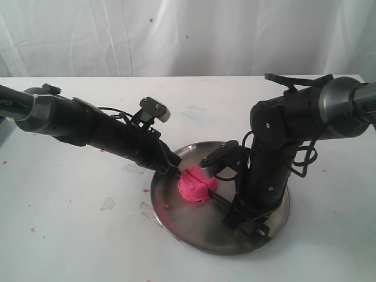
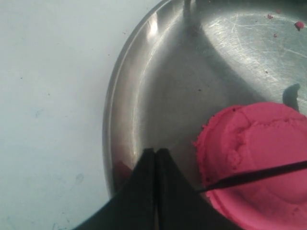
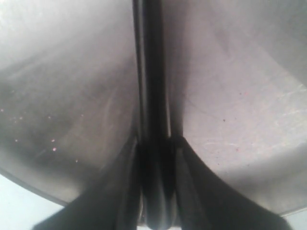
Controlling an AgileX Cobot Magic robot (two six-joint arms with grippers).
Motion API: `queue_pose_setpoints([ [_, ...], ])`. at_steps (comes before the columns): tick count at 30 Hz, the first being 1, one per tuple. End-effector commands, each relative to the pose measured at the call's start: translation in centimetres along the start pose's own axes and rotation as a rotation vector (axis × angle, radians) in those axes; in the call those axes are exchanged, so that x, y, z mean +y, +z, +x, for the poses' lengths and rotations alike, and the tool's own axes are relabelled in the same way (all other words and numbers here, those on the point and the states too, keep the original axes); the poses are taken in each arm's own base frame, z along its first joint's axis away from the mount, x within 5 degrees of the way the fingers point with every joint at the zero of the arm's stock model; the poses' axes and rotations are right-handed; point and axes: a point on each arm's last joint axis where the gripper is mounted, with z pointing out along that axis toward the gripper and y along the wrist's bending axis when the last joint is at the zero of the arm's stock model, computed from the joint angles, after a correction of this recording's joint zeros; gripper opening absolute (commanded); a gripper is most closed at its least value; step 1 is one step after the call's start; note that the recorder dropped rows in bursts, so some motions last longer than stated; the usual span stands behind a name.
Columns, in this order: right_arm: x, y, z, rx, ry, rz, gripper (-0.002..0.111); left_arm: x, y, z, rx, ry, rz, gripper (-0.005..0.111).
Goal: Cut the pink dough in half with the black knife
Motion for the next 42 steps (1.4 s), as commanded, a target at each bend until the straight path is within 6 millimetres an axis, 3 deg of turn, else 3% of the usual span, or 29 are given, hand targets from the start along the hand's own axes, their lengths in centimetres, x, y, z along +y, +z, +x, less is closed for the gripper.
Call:
queue_pose_setpoints([
  [1, -0.3, 0.7, -1.0, -0.086, 0.026, 0.017, 0.0, -0.3, 1.2, 2.4, 0.094, 0.036, 0.027, 0.0],
  [7, -0.3, 0.7, -1.0, -0.085, 0.026, 0.016, 0.0, -0.2, -0.8, 0.0, 0.013, 0.026, -0.055, 0.0],
  [12, -0.3, 0.7, -1.0, -0.085, 0.026, 0.016, 0.0, -1.4, -2.4, -1.5, -0.037, 0.052, 0.009, 0.0],
  [16, -0.3, 0.7, -1.0, -0.083, 0.026, 0.015, 0.0, -2.1, -2.2, -1.3, -0.027, 0.075, 0.094, 0.0],
  [24, -0.3, 0.7, -1.0, -0.083, 0.026, 0.016, 0.0, -1.2, -0.8, 0.0, 0.012, 0.065, 0.054, 0.0],
  [27, -0.3, 0.7, -1.0, -0.081, 0.026, 0.015, 0.0, -1.2, -1.3, -0.4, 0.0, 0.071, 0.039, 0.0],
  [31, -0.2, 0.7, -0.8, -0.066, 0.026, 0.01, 0.0, -1.1, -4.2, -2.7, -0.044, 0.143, -0.095, 0.0],
  [35, -0.3, 0.5, -1.0, -0.071, 0.026, 0.011, 0.0, -2.2, -9.3, -4.5, -0.136, 0.145, -0.18, 0.0],
  [39, -0.3, 0.5, -1.0, -0.057, 0.012, 0.02, 0.0, -3.9, -14.8, -4.9, -0.23, 0.115, -0.281, 0.0],
  [42, -0.5, 0.5, -0.9, -0.053, -0.003, 0.033, 0.0, -6.2, -18.9, -3.8, -0.295, 0.088, -0.316, 0.0],
])
